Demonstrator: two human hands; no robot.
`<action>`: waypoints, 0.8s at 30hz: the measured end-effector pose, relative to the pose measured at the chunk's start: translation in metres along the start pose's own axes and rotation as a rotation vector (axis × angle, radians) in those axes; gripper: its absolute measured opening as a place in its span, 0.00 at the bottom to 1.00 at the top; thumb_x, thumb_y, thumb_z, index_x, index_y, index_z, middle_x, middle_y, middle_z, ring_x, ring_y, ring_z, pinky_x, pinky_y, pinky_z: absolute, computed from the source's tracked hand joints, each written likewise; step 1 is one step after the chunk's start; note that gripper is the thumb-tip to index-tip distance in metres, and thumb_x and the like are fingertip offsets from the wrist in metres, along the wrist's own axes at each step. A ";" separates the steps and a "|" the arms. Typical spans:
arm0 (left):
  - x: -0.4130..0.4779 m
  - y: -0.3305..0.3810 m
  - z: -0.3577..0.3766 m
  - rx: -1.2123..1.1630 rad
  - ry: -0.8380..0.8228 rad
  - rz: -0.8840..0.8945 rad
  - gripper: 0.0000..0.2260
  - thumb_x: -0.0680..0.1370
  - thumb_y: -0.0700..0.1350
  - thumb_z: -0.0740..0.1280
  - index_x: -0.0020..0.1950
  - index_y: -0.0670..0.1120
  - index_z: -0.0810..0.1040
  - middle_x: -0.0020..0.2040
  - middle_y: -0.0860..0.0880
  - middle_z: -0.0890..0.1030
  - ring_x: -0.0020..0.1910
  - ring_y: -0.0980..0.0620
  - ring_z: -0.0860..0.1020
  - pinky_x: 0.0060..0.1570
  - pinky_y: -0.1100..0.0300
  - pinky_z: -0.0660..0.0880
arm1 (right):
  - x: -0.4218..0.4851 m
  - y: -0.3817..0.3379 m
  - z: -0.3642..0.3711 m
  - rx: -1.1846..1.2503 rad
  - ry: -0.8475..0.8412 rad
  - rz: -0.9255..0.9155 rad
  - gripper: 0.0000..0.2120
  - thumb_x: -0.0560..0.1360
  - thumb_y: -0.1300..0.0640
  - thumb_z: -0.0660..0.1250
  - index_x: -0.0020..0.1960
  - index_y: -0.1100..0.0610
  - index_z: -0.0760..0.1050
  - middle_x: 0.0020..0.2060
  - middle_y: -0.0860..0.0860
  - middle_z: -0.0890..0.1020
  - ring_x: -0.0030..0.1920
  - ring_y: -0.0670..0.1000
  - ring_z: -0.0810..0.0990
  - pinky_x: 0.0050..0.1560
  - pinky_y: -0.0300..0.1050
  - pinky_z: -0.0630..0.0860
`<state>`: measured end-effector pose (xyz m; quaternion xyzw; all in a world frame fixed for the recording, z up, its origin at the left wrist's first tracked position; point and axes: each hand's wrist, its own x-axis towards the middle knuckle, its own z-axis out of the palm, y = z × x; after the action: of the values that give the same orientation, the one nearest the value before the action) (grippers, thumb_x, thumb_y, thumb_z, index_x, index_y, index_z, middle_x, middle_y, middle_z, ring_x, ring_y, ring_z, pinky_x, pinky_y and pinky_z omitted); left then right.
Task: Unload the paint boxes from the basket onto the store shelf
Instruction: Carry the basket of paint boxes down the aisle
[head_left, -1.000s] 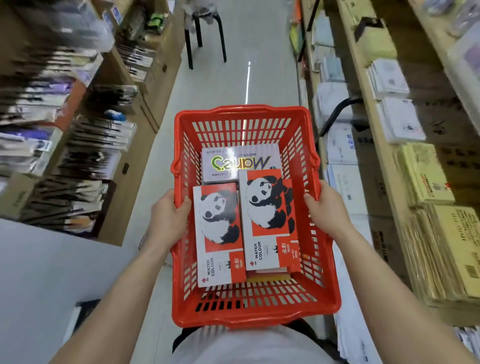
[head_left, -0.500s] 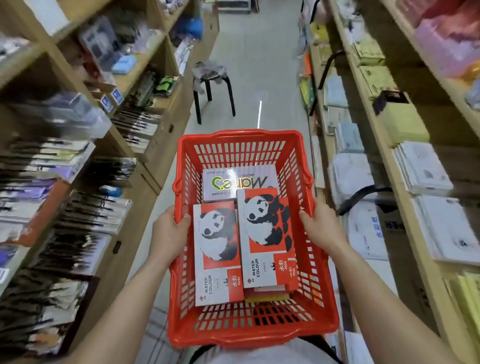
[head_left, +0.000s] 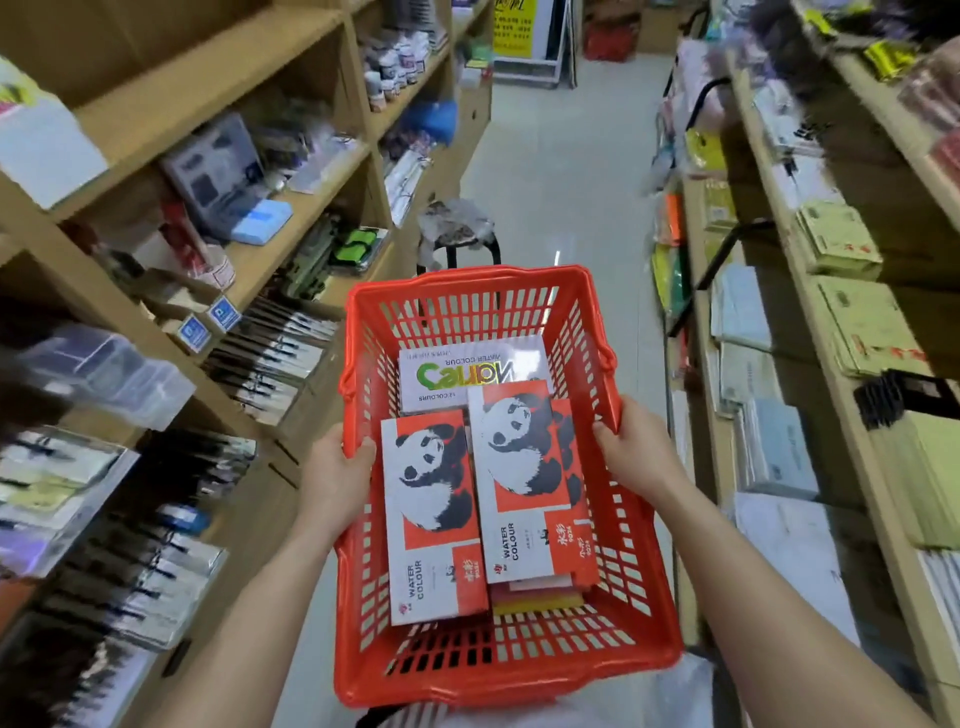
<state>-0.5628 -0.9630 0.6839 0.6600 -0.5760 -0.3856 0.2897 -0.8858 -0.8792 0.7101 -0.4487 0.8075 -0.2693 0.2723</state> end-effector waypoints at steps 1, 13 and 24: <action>0.030 0.009 0.005 -0.008 -0.005 0.006 0.05 0.82 0.45 0.66 0.47 0.53 0.78 0.40 0.51 0.86 0.35 0.50 0.85 0.34 0.54 0.79 | 0.029 -0.010 0.001 -0.003 -0.004 0.003 0.11 0.82 0.60 0.63 0.63 0.61 0.75 0.57 0.60 0.85 0.57 0.64 0.83 0.57 0.60 0.79; 0.371 0.131 0.056 0.070 -0.005 0.017 0.05 0.80 0.44 0.67 0.46 0.51 0.80 0.37 0.50 0.85 0.34 0.48 0.83 0.33 0.57 0.75 | 0.365 -0.114 -0.004 0.025 0.036 -0.004 0.11 0.81 0.63 0.64 0.61 0.63 0.77 0.57 0.62 0.85 0.57 0.65 0.83 0.57 0.59 0.78; 0.645 0.218 0.144 0.089 0.006 -0.028 0.05 0.80 0.43 0.67 0.46 0.52 0.79 0.37 0.55 0.84 0.32 0.56 0.82 0.30 0.61 0.74 | 0.686 -0.158 -0.001 0.021 -0.014 0.012 0.08 0.79 0.63 0.64 0.58 0.62 0.77 0.54 0.62 0.85 0.55 0.65 0.83 0.44 0.46 0.69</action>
<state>-0.7763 -1.6252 0.6736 0.6814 -0.5824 -0.3618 0.2561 -1.1032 -1.5483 0.6825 -0.4428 0.8053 -0.2732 0.2842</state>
